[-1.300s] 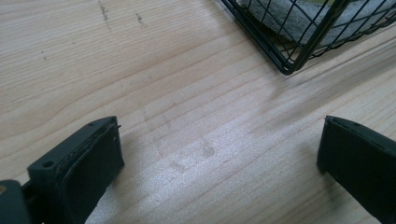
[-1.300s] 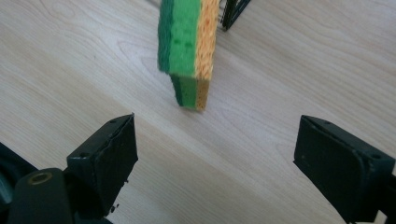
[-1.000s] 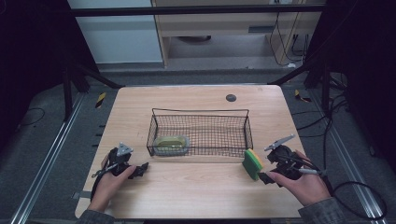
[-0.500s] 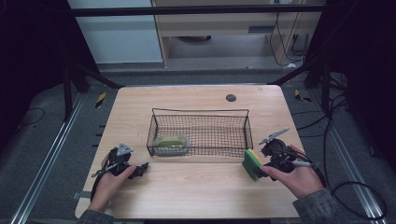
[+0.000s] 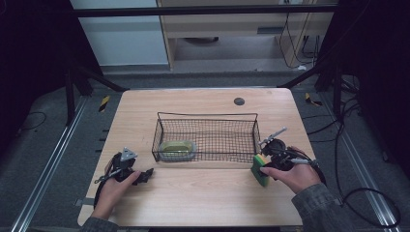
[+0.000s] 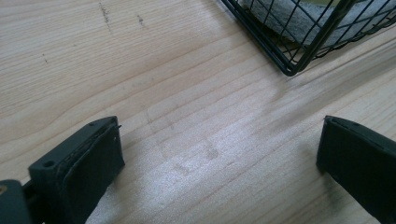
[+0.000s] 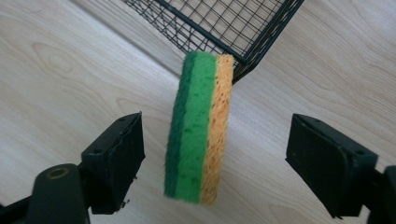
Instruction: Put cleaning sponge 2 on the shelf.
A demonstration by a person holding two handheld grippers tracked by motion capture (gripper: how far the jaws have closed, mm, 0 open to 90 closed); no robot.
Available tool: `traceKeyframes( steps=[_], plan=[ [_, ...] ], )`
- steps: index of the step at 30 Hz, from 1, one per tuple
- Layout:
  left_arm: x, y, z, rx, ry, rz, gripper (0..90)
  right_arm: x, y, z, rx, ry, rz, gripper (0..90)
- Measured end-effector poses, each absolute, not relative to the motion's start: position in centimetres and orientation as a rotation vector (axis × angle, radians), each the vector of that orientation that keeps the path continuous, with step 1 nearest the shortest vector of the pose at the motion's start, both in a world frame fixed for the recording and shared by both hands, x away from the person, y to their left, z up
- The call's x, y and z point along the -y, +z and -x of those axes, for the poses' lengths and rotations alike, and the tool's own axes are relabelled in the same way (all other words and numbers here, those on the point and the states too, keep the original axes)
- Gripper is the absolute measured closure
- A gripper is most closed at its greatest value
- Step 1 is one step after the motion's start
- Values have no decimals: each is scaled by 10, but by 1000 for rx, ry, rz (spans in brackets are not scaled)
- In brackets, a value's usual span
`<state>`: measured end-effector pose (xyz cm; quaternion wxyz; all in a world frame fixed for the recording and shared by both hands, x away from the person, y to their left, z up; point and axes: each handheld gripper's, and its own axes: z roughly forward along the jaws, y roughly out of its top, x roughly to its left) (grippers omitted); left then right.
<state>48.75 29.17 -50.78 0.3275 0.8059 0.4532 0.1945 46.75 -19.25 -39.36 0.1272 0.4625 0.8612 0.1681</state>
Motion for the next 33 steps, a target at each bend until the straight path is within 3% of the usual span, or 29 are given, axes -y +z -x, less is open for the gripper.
traceKeyframes(
  steps=[13, 19, 33],
  plan=[
    [-292, -508, -488, -1186, 509, -2111, 0, 192, -416, -484, -2556, 504, -1452, 403],
    [-292, -508, -488, -1184, 508, -2112, 0, 193, -415, -484, -2578, 538, -1456, 636],
    [-292, -508, -487, -1181, 510, -2115, 0, 229, -379, -461, -2487, 699, -1432, 638]
  ],
)
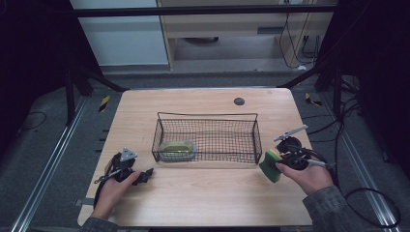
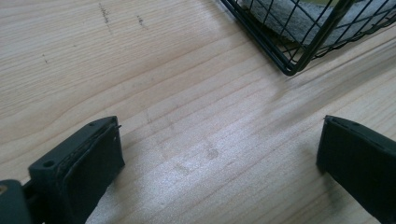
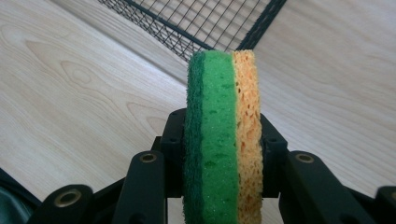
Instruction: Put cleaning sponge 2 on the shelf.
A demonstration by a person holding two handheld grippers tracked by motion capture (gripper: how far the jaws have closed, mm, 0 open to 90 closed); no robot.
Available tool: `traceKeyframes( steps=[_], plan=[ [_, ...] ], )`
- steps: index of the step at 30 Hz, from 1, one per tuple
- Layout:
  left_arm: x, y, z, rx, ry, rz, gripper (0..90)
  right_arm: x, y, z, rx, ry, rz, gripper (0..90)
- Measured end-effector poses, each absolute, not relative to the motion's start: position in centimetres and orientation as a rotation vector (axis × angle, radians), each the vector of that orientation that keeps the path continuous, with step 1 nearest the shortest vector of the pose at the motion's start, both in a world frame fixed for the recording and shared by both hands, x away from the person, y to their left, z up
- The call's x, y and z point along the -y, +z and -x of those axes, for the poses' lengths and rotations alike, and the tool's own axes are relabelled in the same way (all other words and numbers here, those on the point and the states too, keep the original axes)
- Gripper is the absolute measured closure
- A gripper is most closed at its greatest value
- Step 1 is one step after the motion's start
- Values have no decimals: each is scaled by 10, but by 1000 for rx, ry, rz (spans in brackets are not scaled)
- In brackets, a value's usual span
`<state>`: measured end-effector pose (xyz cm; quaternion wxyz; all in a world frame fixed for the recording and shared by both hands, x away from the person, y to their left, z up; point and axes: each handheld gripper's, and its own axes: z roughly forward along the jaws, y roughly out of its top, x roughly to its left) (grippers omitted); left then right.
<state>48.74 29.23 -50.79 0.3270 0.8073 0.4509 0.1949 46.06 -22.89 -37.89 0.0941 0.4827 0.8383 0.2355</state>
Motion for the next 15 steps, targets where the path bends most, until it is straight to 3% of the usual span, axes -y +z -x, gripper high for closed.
traceKeyframes(
  steps=[15],
  plan=[
    [-292, -509, -488, -1180, 515, -2107, 0, 251, -320, -486, -2354, 835, -1396, 639]
  ],
)
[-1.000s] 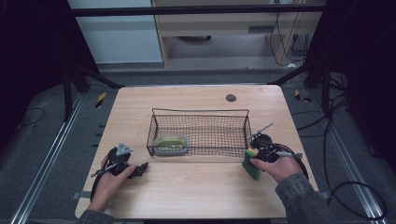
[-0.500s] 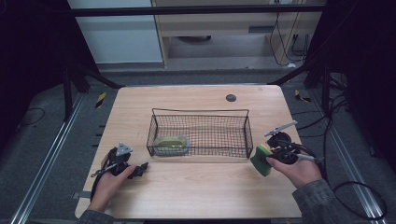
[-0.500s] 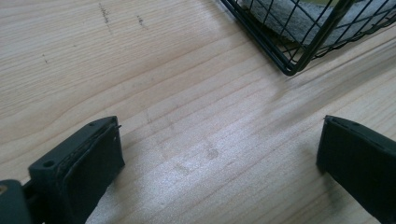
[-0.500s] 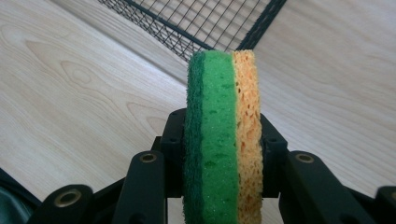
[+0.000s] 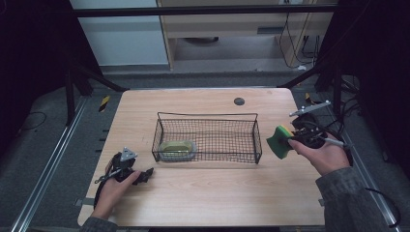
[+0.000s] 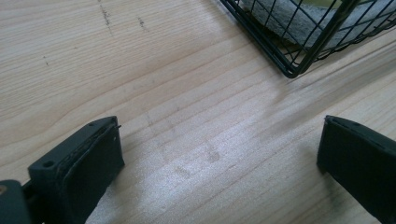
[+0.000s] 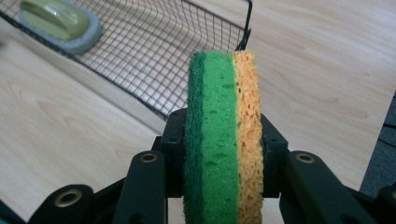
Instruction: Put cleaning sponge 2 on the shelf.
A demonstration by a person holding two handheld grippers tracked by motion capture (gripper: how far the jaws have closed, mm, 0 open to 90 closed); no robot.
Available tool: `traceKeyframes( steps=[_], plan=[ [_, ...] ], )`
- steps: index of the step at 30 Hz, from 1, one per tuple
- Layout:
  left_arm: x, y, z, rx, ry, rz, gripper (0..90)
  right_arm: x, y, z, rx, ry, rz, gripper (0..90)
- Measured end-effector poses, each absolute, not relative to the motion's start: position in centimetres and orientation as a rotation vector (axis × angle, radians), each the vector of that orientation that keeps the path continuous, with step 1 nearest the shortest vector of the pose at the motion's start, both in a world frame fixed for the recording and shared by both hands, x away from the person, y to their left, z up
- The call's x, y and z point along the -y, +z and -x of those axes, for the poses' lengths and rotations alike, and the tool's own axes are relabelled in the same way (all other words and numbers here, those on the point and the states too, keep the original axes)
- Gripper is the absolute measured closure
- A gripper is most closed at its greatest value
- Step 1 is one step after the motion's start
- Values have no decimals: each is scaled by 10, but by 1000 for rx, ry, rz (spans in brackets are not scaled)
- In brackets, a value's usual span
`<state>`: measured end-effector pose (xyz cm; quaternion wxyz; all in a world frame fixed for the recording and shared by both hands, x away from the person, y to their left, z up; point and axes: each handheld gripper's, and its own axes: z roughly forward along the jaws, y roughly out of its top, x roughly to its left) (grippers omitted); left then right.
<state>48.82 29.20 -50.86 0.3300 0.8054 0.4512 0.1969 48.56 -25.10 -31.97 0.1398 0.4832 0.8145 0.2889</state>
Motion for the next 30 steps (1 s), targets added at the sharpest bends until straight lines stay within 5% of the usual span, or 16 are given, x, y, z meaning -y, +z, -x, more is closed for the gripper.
traceKeyframes(
  steps=[13, 30],
  plan=[
    [-292, -508, -488, -1177, 514, -2110, 0, 228, -299, -512, -2293, 819, -1361, 639],
    [-292, -509, -489, -1174, 512, -2109, 0, 209, -317, -548, -2255, 846, -1392, 639]
  ],
)
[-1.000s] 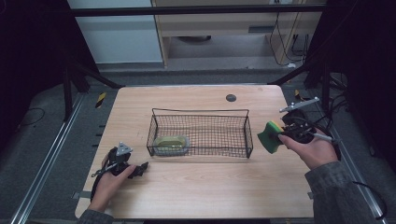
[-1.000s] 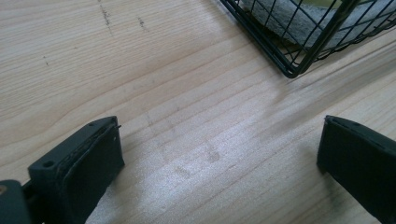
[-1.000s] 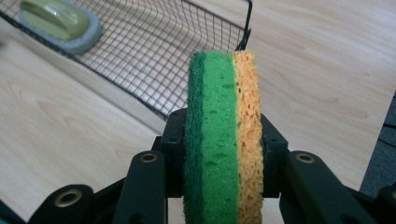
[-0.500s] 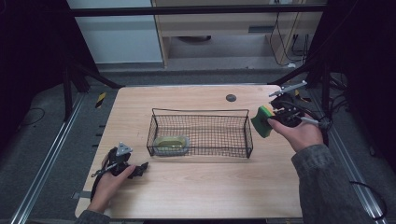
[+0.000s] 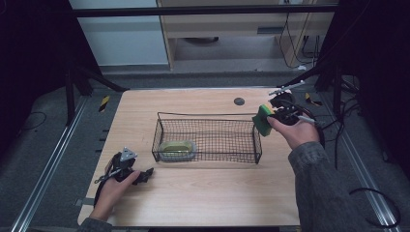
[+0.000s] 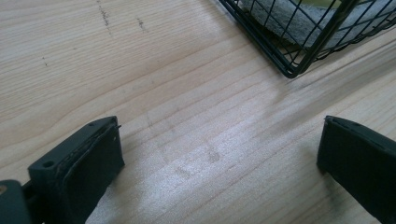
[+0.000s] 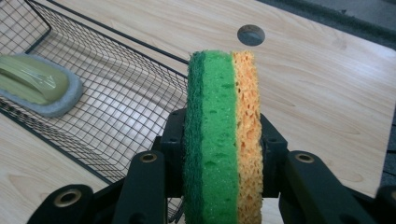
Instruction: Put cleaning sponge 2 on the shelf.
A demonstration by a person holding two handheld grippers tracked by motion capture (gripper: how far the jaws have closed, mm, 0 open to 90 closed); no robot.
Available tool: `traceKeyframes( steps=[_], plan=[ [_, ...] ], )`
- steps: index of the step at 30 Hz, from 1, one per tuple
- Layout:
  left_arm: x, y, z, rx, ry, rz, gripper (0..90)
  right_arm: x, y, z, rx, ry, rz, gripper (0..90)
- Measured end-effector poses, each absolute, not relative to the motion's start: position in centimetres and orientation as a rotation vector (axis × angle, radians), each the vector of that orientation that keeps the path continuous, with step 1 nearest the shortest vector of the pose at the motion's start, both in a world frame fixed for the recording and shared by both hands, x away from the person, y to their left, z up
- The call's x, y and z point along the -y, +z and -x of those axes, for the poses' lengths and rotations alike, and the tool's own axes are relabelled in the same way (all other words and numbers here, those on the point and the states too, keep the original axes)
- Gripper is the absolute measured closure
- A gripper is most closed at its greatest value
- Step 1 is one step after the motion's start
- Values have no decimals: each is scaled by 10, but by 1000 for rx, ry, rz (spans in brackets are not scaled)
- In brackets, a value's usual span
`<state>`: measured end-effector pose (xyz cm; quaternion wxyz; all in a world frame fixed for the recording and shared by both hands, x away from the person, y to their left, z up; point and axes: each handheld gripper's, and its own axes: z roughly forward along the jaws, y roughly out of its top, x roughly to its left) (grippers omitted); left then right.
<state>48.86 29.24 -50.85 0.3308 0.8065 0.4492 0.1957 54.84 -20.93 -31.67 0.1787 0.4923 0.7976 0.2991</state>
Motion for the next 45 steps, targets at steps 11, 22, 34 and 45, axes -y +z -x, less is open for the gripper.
traceKeyframes(
  steps=[11, 22, 34, 45],
  plan=[
    [-293, -509, -489, -1173, 512, -2109, 0, 188, -336, -562, -2309, 829, -1370, 639],
    [-293, -509, -489, -1172, 511, -2109, 0, 180, -354, -572, -2333, 825, -1370, 638],
    [-293, -509, -489, -1172, 510, -2109, 0, 183, -373, -577, -2350, 806, -1387, 638],
    [-293, -509, -489, -1168, 510, -2111, 0, 181, -388, -580, -2357, 786, -1404, 637]
  ],
)
